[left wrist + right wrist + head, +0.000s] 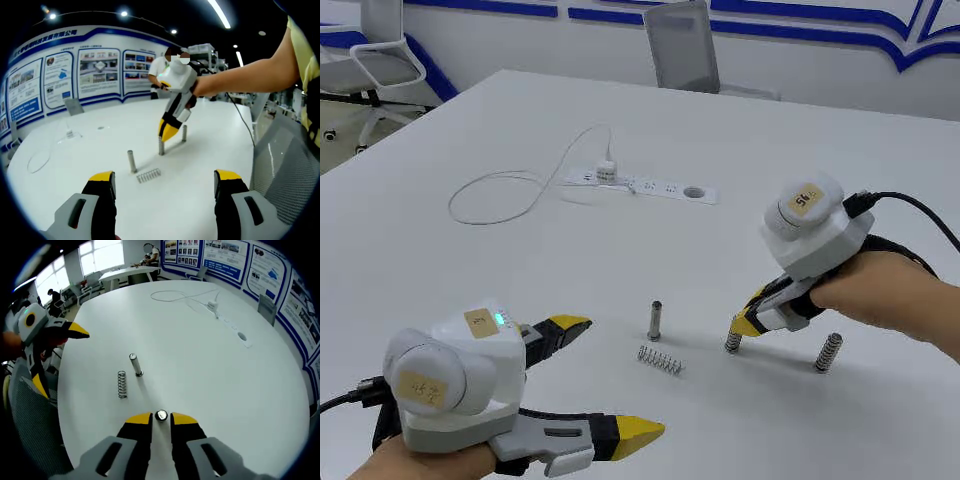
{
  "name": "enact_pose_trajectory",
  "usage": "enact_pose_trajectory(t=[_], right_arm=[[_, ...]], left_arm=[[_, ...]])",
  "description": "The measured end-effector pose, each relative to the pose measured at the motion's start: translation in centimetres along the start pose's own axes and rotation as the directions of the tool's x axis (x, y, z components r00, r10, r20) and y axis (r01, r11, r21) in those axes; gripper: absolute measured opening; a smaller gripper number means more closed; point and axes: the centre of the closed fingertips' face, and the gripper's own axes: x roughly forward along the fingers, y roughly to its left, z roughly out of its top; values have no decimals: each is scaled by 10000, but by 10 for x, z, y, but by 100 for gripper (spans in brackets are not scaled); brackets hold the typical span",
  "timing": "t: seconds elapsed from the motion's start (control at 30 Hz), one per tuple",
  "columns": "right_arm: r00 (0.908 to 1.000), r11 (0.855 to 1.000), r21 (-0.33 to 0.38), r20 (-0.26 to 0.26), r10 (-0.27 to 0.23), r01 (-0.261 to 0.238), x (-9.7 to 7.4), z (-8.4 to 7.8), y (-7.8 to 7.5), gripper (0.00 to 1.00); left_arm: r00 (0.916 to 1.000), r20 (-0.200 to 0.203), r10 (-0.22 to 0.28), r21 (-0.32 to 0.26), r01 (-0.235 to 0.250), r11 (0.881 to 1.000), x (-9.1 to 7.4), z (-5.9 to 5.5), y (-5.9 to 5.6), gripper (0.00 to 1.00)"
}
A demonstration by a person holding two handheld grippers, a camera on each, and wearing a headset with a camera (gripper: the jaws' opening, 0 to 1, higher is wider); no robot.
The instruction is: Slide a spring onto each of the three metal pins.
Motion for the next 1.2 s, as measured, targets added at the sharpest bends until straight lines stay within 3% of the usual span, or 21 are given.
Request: enact_pose_trajectory(t=[0.2,0.4,0.77,1.0,1.2], right_arm=[[9977,9971,-624,545,-412,446,-21,19,2,17],[9957,9942,-1054,913,-123,220,-23,39,21,17],[9957,9860,-1475,376,845,-781,21,38,60,17],[9927,9832,-1406,159,1195,-1161,44,37,74,16],[9930,9833,-1392,-1,1182,-1171,60,36,78,16]], left_arm=[[10000,0,-56,29,56,10000,2,1,-1,82],[9999,10,-121,65,121,9999,3,3,-3,82],[10000,-41,-37,66,37,10000,-2,1,-2,82],[10000,-77,16,25,-15,10000,-4,-1,-2,82],[10000,-72,60,9,-60,10000,-5,-1,0,82]])
